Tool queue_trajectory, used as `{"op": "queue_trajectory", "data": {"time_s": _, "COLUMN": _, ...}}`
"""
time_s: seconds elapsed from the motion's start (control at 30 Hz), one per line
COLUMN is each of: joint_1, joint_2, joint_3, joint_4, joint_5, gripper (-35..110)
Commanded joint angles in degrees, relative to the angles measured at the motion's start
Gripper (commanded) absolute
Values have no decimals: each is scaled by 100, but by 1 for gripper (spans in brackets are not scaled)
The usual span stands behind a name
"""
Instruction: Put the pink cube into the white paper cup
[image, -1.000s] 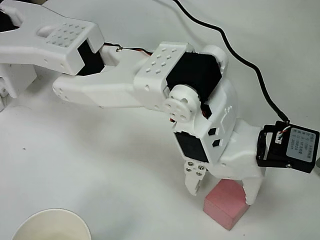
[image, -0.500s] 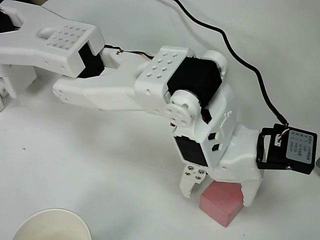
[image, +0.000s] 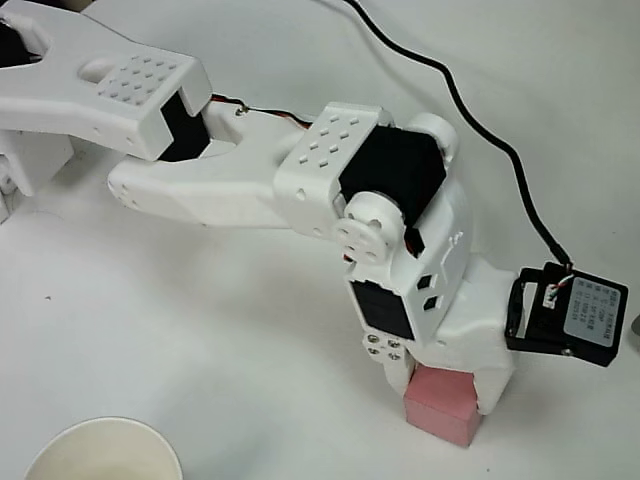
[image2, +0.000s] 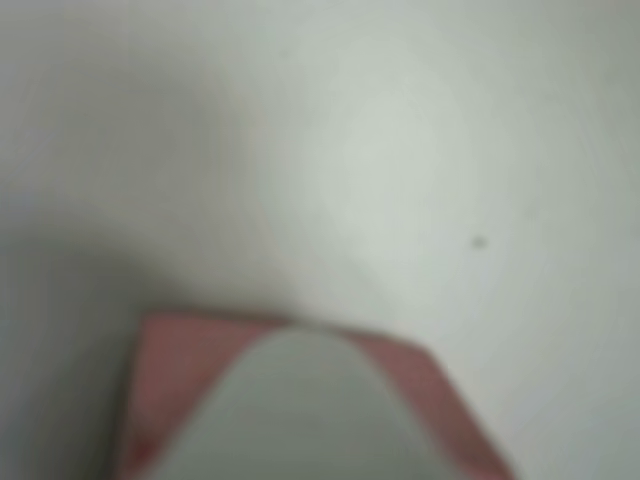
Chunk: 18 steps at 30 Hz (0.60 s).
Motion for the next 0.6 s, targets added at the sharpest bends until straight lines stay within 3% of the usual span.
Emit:
{"op": "queue_trajectory", "data": {"time_s": 0.0, "joint_1": -26, "joint_2": 668, "joint_3": -527, "joint_4": 290, "joint_5": -62, "gripper": 13}}
{"op": "queue_trajectory", "data": {"time_s": 0.17, "joint_1": 9, "joint_2": 1266, "joint_3": -299, "joint_4": 334, "joint_5": -211, "gripper": 13}}
{"op": "queue_trajectory", "data": {"time_s": 0.57, "joint_1": 167, "joint_2": 3911, "joint_3": 2522, "joint_4": 334, "joint_5": -457, "gripper": 13}}
